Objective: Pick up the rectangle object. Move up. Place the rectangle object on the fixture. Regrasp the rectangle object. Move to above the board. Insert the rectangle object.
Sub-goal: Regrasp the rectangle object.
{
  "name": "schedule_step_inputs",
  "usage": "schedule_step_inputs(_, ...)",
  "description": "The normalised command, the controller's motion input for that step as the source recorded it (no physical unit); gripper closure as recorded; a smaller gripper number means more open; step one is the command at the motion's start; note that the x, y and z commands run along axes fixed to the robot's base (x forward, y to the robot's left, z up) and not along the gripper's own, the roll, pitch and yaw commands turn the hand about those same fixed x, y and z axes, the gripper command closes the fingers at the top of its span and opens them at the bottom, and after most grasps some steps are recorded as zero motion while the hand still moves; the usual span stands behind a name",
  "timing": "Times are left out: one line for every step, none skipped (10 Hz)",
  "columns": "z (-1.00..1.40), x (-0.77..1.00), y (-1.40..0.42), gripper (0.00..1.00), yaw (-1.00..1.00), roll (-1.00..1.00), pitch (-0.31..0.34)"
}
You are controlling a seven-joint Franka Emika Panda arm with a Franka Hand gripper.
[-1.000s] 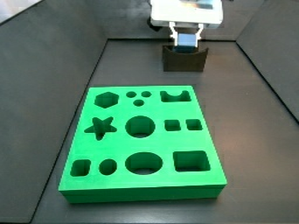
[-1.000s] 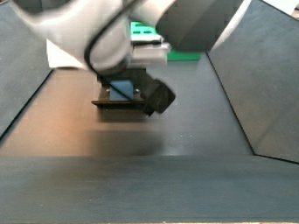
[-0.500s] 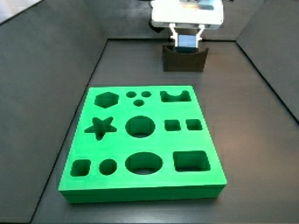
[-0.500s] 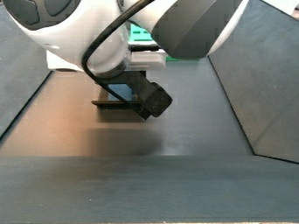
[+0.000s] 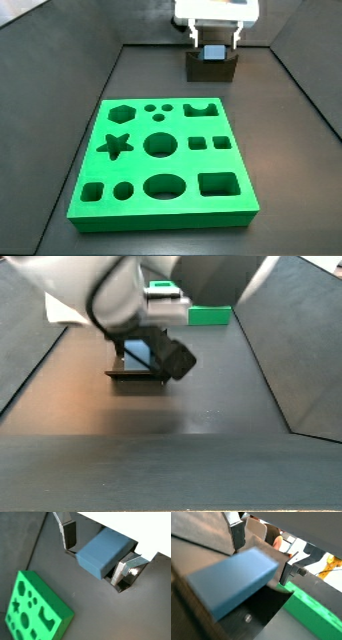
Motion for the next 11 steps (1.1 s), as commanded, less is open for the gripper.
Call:
schedule_step_inputs(1.0, -0.02, 0.0, 0.0, -0.01, 0.04, 0.058)
schedule_step_inputs(1.0, -0.03, 0.0, 0.0, -0.02, 0.05, 0.063)
schedule_step_inputs(0.88, -0.03, 0.01, 0.0, -0.02, 0.05, 0.065)
schedule_step_inputs(0.63, -0.03, 0.01, 0.0, -0.03, 0.05, 0.061)
schedule_step_inputs(0.5, -0.03, 0.01, 0.0, -0.03, 0.05, 0.06)
schedule_step_inputs(0.25, -0.02, 0.01, 0.0, -0.04, 0.04, 0.06)
schedule_step_inputs(0.72, -0.12, -0.79, 0.0, 0.02, 1.0, 0.057)
schedule_step_inputs(0.64, -0.11, -0.74, 0.0, 0.02, 1.0, 0.053)
schedule_step_inputs(0.56, -0.11, -0.66, 0.0, 0.01, 1.0, 0.046)
schedule_step_inputs(0.32, -0.12, -0.45, 0.0, 0.01, 1.0, 0.034)
schedule_step_inputs(0.12, -0.09, -0.29, 0.0, 0.01, 1.0, 0.031)
